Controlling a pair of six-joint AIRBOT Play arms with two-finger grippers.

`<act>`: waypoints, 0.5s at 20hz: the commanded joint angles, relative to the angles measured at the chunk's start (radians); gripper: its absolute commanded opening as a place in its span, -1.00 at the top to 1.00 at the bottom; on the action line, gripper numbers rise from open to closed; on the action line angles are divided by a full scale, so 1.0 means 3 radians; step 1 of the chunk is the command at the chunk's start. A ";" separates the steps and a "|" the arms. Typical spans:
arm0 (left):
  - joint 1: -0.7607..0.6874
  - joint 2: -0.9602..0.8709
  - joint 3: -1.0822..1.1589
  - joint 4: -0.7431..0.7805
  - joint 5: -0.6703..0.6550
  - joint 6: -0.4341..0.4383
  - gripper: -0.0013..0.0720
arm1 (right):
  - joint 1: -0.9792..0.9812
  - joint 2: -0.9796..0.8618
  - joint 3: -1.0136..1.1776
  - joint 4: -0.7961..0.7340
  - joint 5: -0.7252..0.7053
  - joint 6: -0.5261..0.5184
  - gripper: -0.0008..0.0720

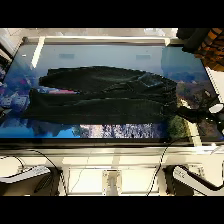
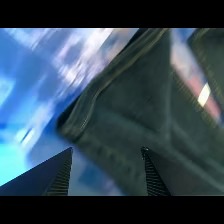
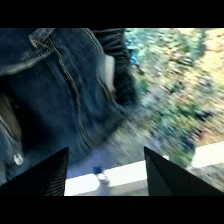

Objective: Fold the clothes and pants, and hang the long-sleeved shirts on hangers.

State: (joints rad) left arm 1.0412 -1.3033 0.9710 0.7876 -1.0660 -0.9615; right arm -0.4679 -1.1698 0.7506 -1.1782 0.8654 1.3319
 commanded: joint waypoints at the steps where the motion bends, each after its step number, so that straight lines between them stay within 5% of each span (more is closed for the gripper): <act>1: 0.0089 -0.0003 -0.0001 0.0230 -0.0287 -0.0102 -0.39 | 0.0159 -0.0209 -0.0006 0.0153 -0.0333 0.0192 -0.28; 6: 0.0089 -0.0003 -0.0001 0.0230 -0.0516 -0.0102 -0.39 | 0.0360 -0.0425 -0.0006 0.0197 -0.0587 0.0490 -0.05; 8: 0.0089 -0.0003 -0.0001 0.0230 -0.0636 -0.0102 -0.39 | 0.0398 -0.0473 -0.0006 0.0202 -0.0594 0.0502 0.50; 10: 0.0089 -0.0003 -0.0001 0.0231 -0.0753 -0.0102 -0.39 | 0.0394 -0.0448 -0.0001 0.0192 -0.0571 0.0492 0.83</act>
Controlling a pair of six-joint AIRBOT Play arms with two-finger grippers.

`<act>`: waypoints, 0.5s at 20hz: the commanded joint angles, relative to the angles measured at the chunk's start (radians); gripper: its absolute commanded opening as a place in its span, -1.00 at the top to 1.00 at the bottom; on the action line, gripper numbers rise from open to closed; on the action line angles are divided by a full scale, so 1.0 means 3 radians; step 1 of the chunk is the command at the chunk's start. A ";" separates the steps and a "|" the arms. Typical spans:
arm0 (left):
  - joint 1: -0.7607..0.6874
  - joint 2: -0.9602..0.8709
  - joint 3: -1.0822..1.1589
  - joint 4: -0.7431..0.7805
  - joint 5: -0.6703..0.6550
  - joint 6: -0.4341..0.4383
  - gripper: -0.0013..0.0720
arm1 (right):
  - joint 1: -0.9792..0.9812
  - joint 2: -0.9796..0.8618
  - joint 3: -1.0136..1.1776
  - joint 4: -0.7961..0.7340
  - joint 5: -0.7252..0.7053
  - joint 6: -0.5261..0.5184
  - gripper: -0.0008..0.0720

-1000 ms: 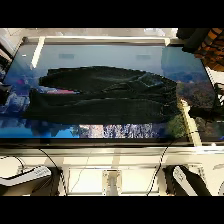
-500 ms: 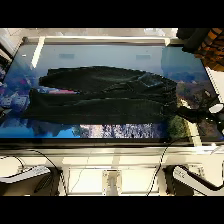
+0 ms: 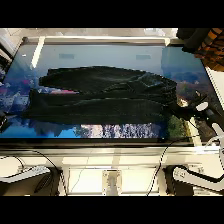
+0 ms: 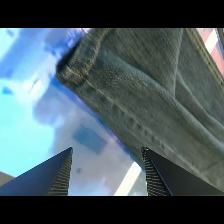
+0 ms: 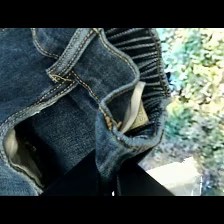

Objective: Fold the clothes and pants, and hang the long-sleeved shirts on hangers.

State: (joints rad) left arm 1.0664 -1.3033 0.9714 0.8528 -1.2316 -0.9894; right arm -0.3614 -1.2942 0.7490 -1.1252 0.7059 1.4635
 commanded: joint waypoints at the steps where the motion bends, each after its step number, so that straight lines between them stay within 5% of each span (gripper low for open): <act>1: 0.0005 -0.0003 -0.0003 0.0014 -0.0277 -0.0008 -0.39 | 0.0039 0.0011 0.0037 -0.0024 -0.0009 -0.0050 0.89; 5: 0.0009 0.0090 -0.0003 0.0136 -0.0384 0.0006 -0.39 | 0.0039 0.0735 0.0310 -0.0477 0.0409 -0.0345 0.89; 10: 0.0019 0.0168 -0.0003 0.0326 -0.0374 -0.0029 -0.39 | -0.0281 0.1718 0.0034 -0.1249 0.1118 -0.0301 0.89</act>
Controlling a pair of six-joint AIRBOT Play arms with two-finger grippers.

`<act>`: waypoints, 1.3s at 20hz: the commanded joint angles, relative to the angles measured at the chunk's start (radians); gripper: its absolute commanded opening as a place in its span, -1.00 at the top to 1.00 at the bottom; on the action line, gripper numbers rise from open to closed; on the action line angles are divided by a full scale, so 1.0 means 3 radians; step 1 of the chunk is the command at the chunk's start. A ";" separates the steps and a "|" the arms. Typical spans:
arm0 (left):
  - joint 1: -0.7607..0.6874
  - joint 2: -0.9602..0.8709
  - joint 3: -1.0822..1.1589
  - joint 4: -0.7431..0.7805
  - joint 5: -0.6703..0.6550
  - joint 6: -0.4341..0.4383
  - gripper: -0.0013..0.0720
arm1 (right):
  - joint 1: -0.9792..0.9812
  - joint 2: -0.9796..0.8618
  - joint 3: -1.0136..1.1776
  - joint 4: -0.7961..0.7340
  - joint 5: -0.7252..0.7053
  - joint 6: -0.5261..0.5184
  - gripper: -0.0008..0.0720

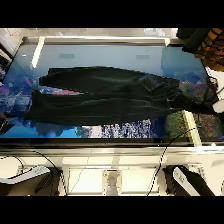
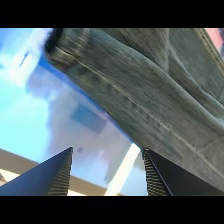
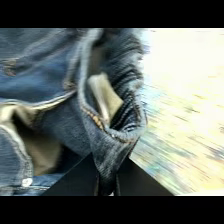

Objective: Fold the clothes and pants, and hang the long-sleeved shirts on hangers.

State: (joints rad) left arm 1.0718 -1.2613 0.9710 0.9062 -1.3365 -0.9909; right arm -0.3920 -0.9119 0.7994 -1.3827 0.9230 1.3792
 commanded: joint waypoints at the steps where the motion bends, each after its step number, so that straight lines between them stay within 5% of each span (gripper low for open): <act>1: 0.0001 0.0019 -0.0003 0.0179 -0.0006 -0.0076 -0.39 | -0.0300 0.0509 -0.0253 -0.0384 0.0404 -0.0020 0.88; 8: -0.0153 -0.0153 -0.0003 0.0170 0.0369 -0.0134 -0.32 | -0.0474 0.0511 -0.0526 -0.0354 0.0425 -0.0019 0.88; 18: -0.0933 -0.0670 -0.0003 -0.0263 0.1035 0.0362 -0.27 | -0.0474 0.0511 -0.0526 -0.0141 0.0533 -0.0001 0.88; 20: -0.1013 -0.0683 -0.0001 -0.0231 0.1078 0.0361 -0.27 | -0.0474 0.0511 -0.0526 -0.0139 0.0539 0.0000 0.88; 22: -0.1016 -0.0683 -0.0001 -0.0230 0.1076 0.0314 -0.01 | -0.0474 0.0511 -0.0526 -0.0117 0.0538 0.0001 0.88; 26: -0.0952 -0.0680 -0.0001 -0.0203 0.0979 0.0249 -0.02 | -0.0474 0.0511 -0.0526 -0.0108 0.0537 -0.0001 0.88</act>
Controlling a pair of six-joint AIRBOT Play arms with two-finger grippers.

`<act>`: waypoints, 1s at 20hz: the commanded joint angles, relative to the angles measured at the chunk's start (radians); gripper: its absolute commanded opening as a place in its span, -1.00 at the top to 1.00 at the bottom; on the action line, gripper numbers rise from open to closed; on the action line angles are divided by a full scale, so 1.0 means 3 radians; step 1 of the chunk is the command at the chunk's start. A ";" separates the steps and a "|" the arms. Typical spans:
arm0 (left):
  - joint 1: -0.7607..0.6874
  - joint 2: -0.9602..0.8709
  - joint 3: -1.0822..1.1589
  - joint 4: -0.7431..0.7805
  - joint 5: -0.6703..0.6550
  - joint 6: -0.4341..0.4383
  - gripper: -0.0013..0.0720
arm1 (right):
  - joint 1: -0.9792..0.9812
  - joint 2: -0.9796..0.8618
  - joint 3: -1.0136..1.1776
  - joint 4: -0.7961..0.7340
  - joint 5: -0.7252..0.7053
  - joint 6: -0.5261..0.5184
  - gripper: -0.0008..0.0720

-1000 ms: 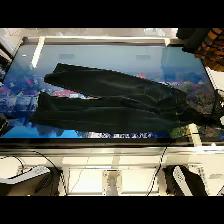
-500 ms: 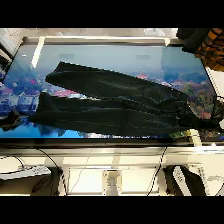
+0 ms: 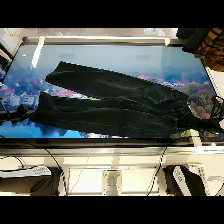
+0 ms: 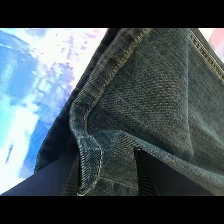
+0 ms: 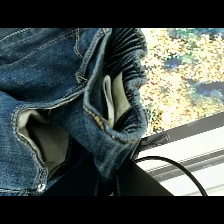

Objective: Fold the clothes and pants, and hang the long-sleeved shirts on hangers.

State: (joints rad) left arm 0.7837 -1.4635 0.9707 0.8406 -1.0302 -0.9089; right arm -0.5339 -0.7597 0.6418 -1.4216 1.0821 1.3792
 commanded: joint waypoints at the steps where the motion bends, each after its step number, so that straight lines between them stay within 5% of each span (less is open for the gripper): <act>1: 0.0014 -0.0006 0.0000 0.0078 -0.0089 -0.0027 -0.02 | -0.0001 0.0004 -0.0001 0.0022 0.0005 -0.0001 0.88; 3: 0.0014 -0.0009 0.0000 0.0421 -0.0202 -0.0114 0.03 | -0.0001 0.0004 -0.0001 0.0022 -0.0001 -0.0001 0.88; 4: 0.0014 -0.0009 0.0000 0.0666 -0.0314 -0.0113 0.37 | -0.0001 0.0004 -0.0001 0.0022 -0.0003 -0.0001 0.88; 5: 0.0015 -0.0009 0.0000 0.0866 -0.0409 -0.0113 0.93 | -0.0001 0.0004 -0.0001 0.0018 -0.0003 -0.0003 0.88; 8: 0.0117 0.0055 0.0011 0.0842 -0.0577 -0.0078 0.91 | -0.0003 0.0010 0.0003 -0.0201 -0.0022 -0.0004 0.89; 11: 0.0407 0.0374 0.0093 0.0500 -0.0622 0.0267 0.91 | -0.0177 0.0011 0.0076 -0.0638 -0.0027 -0.0003 0.89; 16: 0.1076 0.0632 0.0149 0.0251 -0.0757 0.0340 0.91 | -0.0833 0.0009 0.0084 -0.0633 0.0010 -0.0198 0.89; 20: 0.1104 0.0514 0.0142 0.0726 -0.0988 0.0340 0.91 | -0.1072 0.0008 -0.0029 -0.0631 0.0051 -0.0252 0.89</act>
State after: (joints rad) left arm 1.0889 -1.3003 1.0115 0.9718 -1.3064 -0.8143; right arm -0.7986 -0.7567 0.6521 -1.5856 1.1000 1.3293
